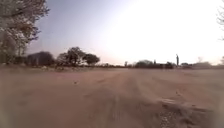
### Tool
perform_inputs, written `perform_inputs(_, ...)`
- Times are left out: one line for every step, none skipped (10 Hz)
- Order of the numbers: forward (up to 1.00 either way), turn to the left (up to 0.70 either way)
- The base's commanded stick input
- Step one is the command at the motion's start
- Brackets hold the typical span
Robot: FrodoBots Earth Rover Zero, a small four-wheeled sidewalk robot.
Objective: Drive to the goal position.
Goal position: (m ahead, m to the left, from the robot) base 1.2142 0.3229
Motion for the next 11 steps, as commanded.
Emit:
perform_inputs(0.7,0.0)
perform_inputs(0.7,0.0)
perform_inputs(0.7,0.0)
perform_inputs(0.7,0.0)
perform_inputs(0.7,0.0)
perform_inputs(0.7,0.0)
perform_inputs(0.7,0.0)
perform_inputs(0.7,0.0)
perform_inputs(0.7,0.0)
perform_inputs(0.7,0.0)
perform_inputs(0.7,0.0)
